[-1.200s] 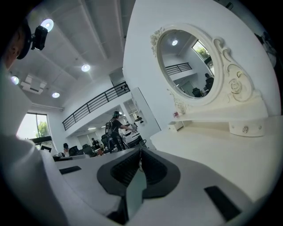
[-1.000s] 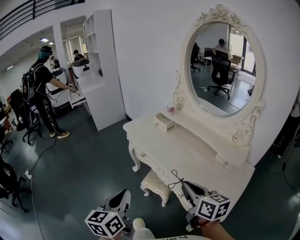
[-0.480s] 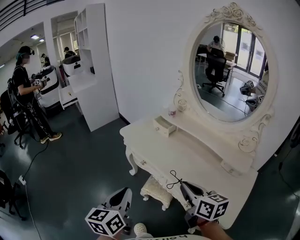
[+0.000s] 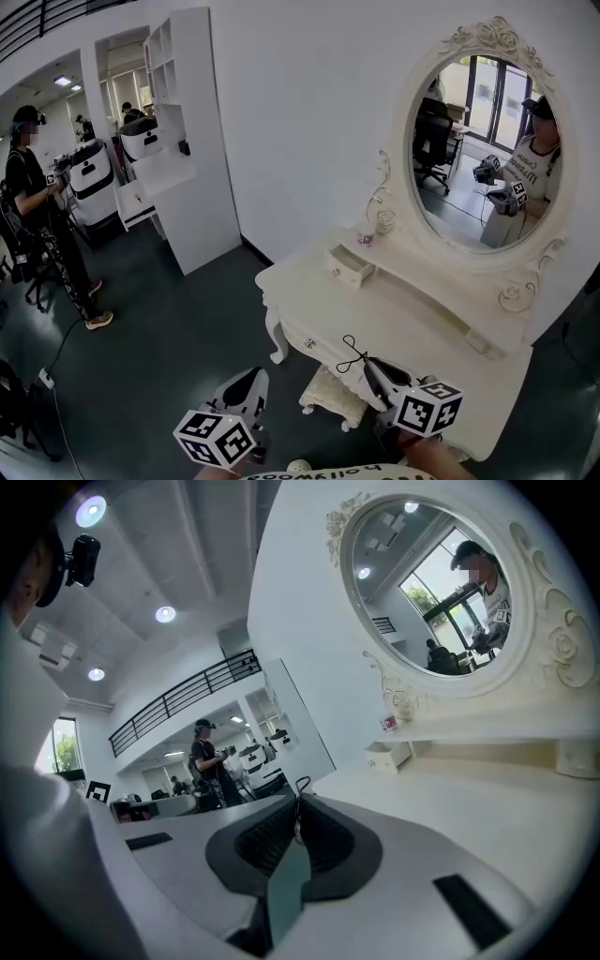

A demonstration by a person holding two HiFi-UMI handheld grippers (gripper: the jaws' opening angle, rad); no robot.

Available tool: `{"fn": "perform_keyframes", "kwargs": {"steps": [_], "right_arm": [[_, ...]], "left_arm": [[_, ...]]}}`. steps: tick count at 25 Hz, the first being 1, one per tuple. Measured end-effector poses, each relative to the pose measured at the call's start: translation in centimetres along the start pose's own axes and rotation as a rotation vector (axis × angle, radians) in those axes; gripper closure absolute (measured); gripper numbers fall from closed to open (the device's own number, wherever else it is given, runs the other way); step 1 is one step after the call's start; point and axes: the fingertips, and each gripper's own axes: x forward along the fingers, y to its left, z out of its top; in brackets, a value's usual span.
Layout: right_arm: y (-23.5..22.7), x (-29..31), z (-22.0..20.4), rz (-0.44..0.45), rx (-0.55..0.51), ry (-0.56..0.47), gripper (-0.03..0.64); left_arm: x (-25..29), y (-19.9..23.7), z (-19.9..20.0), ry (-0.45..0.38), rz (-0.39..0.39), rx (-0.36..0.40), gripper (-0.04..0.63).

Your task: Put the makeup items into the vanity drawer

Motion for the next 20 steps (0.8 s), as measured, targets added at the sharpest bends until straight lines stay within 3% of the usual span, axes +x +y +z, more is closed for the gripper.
{"fn": "perform_keyframes", "kwargs": {"steps": [8,20], "right_arm": [[1.5,3.9,0.0,-0.029,-0.017,0.001,0.58],[1.1,6.4,-1.4,-0.09,-0.048,0.081,0.58]], "left_arm": [[0.2,4.2,0.9,0.014,-0.024,-0.004,0.588],[-0.3,9.1,-0.7,0.021,0.034,-0.079,0.588]]}}
